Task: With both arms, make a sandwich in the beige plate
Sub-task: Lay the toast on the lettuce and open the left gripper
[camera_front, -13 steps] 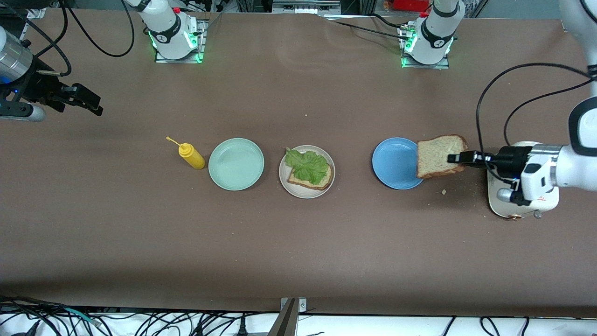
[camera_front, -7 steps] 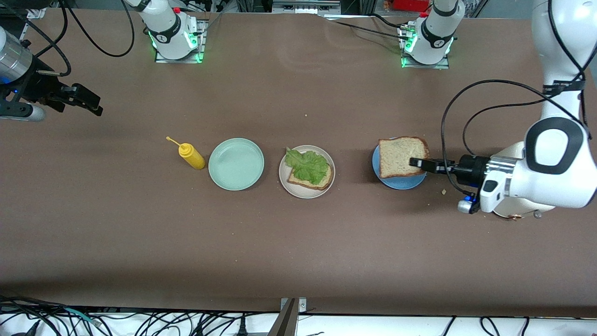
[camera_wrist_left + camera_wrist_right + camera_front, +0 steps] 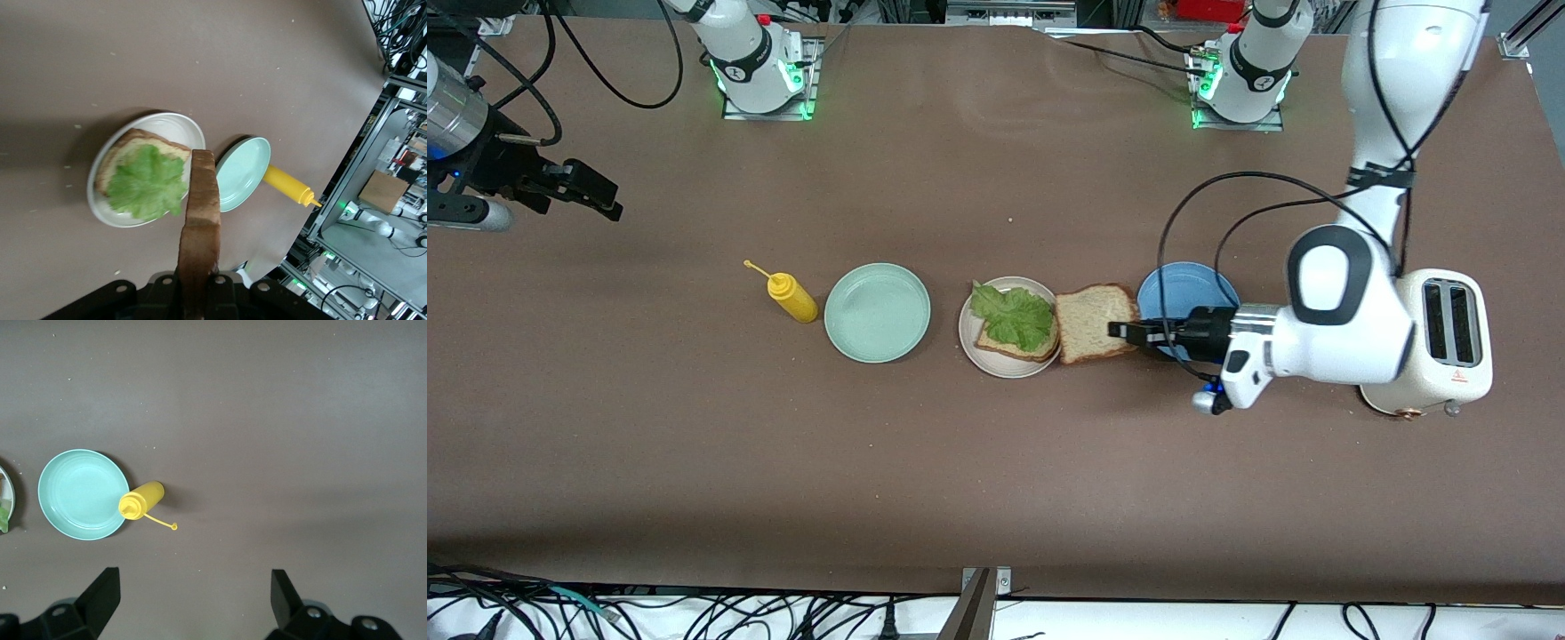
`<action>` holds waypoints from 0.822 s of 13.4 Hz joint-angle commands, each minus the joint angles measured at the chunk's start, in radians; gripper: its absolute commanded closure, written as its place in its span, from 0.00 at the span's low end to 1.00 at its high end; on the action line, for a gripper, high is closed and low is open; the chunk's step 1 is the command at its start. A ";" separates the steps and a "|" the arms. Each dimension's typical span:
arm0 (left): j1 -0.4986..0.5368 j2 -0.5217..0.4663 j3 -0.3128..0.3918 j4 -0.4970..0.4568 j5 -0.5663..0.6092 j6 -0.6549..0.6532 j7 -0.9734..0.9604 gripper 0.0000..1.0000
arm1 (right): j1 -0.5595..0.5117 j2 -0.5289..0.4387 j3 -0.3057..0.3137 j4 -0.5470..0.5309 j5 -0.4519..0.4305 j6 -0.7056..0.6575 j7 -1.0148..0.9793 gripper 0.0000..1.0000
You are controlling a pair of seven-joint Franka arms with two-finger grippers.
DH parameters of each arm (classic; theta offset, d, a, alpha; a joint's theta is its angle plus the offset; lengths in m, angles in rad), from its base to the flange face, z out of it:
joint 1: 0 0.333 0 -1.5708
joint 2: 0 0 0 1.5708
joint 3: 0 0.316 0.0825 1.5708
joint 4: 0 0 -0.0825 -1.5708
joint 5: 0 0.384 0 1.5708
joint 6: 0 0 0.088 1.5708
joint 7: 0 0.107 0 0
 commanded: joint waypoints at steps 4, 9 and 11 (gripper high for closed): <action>-0.125 0.015 0.015 -0.044 -0.148 0.150 0.103 1.00 | -0.007 0.010 0.003 0.020 -0.002 -0.008 0.005 0.00; -0.186 0.068 0.015 -0.073 -0.151 0.248 0.221 1.00 | -0.008 0.013 0.001 0.020 -0.002 -0.011 0.005 0.00; -0.200 0.082 0.015 -0.073 -0.151 0.270 0.221 1.00 | -0.007 0.013 0.001 0.020 -0.002 -0.011 0.005 0.00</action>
